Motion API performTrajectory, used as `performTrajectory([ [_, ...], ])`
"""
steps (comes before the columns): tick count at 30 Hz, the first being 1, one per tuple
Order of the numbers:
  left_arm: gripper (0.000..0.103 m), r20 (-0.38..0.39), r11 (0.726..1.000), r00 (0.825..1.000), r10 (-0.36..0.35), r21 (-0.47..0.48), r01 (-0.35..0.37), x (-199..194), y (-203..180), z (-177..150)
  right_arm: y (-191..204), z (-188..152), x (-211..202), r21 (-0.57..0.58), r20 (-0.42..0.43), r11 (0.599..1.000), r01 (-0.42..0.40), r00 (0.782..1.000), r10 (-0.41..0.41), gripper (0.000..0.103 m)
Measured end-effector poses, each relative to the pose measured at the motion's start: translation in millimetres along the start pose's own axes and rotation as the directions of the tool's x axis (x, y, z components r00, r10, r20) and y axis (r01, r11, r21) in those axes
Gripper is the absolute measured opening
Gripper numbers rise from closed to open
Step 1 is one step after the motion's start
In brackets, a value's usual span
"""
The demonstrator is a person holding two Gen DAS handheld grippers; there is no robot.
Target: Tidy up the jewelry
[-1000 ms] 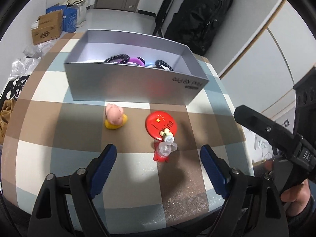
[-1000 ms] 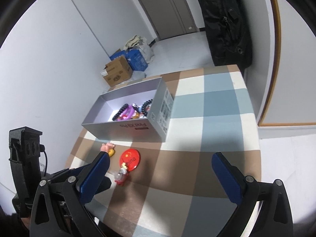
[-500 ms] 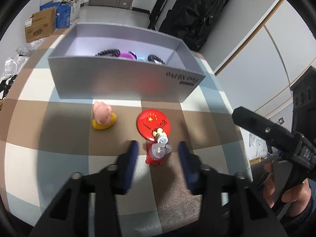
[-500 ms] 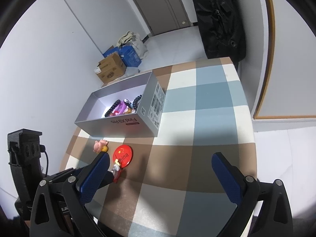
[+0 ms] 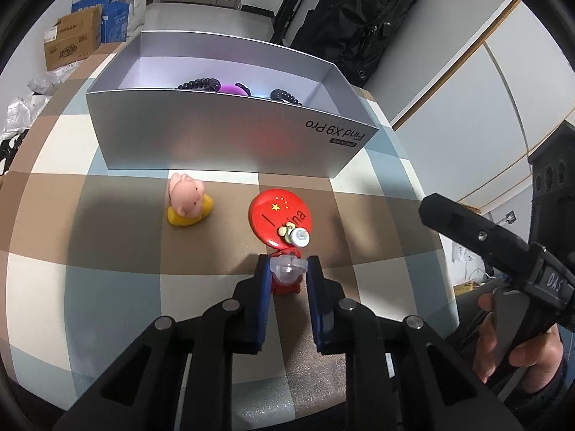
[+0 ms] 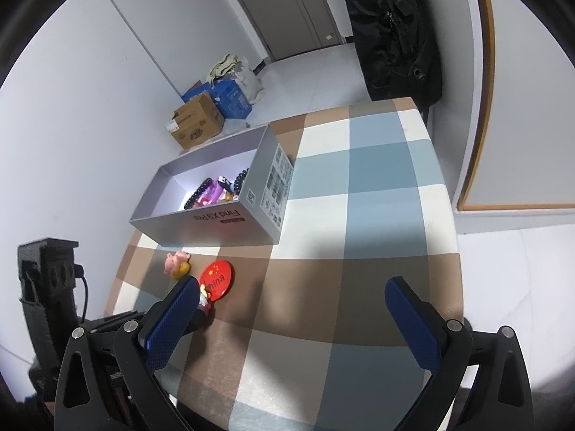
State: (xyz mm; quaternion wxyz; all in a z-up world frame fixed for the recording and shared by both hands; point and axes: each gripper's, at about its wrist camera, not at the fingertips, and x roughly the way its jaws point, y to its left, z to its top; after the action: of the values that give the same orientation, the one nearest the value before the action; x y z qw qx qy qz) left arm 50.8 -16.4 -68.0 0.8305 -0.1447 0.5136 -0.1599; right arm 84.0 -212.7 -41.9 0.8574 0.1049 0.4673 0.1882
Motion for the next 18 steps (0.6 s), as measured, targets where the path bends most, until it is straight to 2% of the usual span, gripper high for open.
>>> performTrajectory([
  [10, 0.014, -0.039, 0.999, 0.999, 0.002, 0.042, 0.0, 1.5, -9.5, -2.0, -2.3, -1.0, 2.5, 0.007, -0.006, 0.999, 0.049, 0.999, -0.049, 0.103],
  [14, 0.014, -0.018, 0.999, 1.0, -0.005, 0.049, 0.006, -6.6, -9.0, 2.0, -0.9, -1.4, 1.9, 0.004, -0.005, 0.998, 0.057, 0.998, -0.057, 0.103],
  [18, 0.014, 0.034, 0.999, 0.999, -0.011, 0.037, 0.01, -23.4, 1.7, 8.7, 1.0, -4.3, 9.7, -0.011, -0.055, 0.996, 0.093, 0.994, -0.094, 0.103],
])
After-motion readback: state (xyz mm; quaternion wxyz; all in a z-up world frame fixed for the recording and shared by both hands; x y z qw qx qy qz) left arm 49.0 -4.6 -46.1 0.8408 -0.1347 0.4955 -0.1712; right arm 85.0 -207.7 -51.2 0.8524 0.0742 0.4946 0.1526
